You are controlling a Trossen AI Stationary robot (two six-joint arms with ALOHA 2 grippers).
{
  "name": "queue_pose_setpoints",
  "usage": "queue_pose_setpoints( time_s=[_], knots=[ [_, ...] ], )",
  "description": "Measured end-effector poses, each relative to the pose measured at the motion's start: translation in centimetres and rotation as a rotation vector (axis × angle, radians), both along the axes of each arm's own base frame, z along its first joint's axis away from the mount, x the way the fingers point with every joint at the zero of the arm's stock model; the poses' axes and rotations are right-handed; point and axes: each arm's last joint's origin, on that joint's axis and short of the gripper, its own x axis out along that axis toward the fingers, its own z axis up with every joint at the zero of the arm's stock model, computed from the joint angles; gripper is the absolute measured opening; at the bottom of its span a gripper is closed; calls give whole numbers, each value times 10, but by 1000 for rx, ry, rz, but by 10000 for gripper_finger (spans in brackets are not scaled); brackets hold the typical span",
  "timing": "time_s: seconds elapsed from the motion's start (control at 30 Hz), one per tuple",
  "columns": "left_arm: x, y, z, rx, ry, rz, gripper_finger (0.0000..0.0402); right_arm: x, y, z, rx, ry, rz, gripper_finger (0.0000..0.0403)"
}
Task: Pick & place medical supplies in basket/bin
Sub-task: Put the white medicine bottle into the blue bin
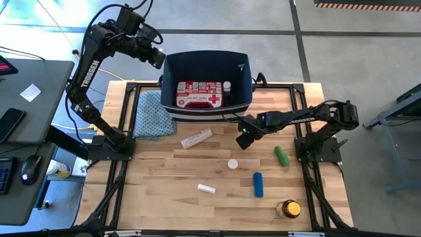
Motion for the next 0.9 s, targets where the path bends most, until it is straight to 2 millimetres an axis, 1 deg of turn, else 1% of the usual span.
queue_pose_setpoints(
  time_s=[0.13, 0.47, 0.67, 0.8, 0.9],
  knots=[
    [0, 0, 0, 0, 0, 0, 60, -1, 1, 3, 16, -16, 7, 98],
    [0, 0, 0, -4, 2, -1, 60, -10, 1, 27, -26, -102, -2, 47],
    [0, 0, 0, -3, 2, -1, 60, -15, 2, 34, -30, -114, -3, 22],
    [0, 0, 0, -3, 2, -1, 60, -14, 3, 35, -7, -120, 36, 21],
    [0, 0, 0, -4, 2, -1, 60, -14, 3, 35, 5, -124, 57, 51]
  ],
)
